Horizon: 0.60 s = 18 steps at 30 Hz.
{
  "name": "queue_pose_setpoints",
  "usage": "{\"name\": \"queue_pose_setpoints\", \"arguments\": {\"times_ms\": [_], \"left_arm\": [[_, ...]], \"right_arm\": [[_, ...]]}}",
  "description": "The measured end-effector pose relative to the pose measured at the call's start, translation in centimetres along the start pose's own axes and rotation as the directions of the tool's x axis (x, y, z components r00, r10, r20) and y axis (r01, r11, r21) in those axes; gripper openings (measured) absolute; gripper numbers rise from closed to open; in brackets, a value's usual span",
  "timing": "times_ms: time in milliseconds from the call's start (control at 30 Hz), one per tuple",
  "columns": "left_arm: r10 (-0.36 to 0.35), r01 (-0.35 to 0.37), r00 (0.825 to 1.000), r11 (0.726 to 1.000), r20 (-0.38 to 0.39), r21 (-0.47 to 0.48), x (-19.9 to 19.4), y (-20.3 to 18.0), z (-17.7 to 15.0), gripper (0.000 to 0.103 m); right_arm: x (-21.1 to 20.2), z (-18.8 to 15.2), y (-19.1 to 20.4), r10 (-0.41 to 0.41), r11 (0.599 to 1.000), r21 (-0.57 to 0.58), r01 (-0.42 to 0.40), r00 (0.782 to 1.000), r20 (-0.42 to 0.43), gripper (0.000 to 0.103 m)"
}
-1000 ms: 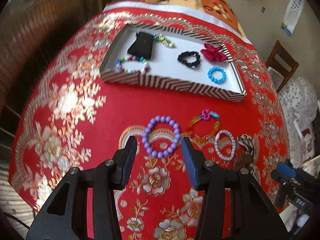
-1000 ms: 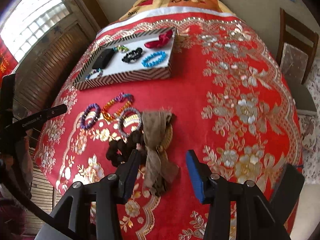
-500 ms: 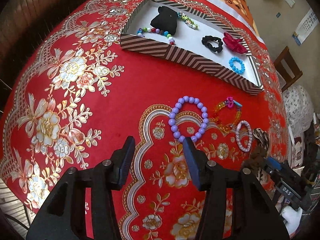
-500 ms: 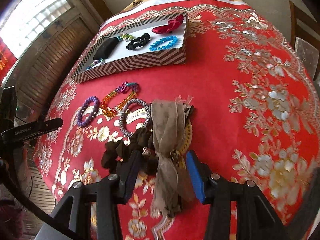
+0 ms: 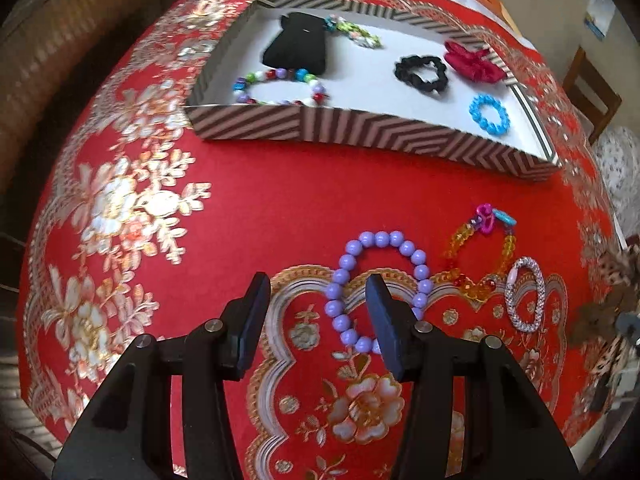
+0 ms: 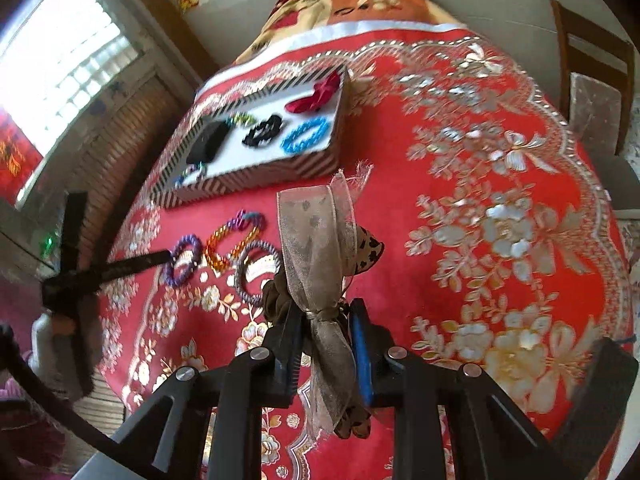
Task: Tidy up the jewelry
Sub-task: 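Grasp the lavender bead bracelet with the left tool while the right tool grasps the brown bow scrunchie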
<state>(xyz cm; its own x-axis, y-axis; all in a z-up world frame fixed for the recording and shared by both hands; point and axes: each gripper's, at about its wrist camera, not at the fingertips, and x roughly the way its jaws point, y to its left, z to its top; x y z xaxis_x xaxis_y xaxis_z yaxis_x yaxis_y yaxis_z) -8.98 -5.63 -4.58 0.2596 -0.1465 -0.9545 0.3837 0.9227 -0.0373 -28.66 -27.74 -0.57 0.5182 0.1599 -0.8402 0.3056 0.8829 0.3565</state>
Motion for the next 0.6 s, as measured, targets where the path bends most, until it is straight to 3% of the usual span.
{"name": "queue_pose_setpoints", "arguments": {"times_ms": [67, 100, 167, 300, 600], "left_arm": [[-0.023, 0.023, 1.0, 1.0, -0.01, 0.0, 0.5, -0.1, 0.1, 0.036], [-0.014, 0.014, 1.0, 1.0, 0.011, 0.01, 0.4, -0.3, 0.1, 0.019], [-0.008, 0.008, 1.0, 1.0, 0.005, 0.018, 0.6, -0.3, 0.5, 0.009], [-0.089, 0.088, 0.996, 0.996, -0.019, -0.017, 0.2, 0.1, 0.8, 0.008], [-0.087, 0.085, 0.993, 0.996, 0.077, 0.035, -5.3, -0.5, 1.9, 0.008]], "right_arm": [[-0.5, 0.3, -0.1, 0.001, 1.0, 0.01, -0.001, 1.0, 0.012, 0.021], [-0.6, 0.3, -0.1, 0.002, 1.0, 0.012, -0.002, 1.0, 0.015, 0.021], [-0.9, 0.4, -0.1, 0.007, 1.0, 0.017, -0.007, 1.0, 0.023, 0.021], [-1.1, 0.6, 0.2, 0.019, 1.0, 0.01, -0.019, 0.999, 0.026, 0.021], [-1.9, 2.8, 2.2, 0.047, 0.998, -0.043, -0.045, 0.997, 0.058, 0.021]]}}
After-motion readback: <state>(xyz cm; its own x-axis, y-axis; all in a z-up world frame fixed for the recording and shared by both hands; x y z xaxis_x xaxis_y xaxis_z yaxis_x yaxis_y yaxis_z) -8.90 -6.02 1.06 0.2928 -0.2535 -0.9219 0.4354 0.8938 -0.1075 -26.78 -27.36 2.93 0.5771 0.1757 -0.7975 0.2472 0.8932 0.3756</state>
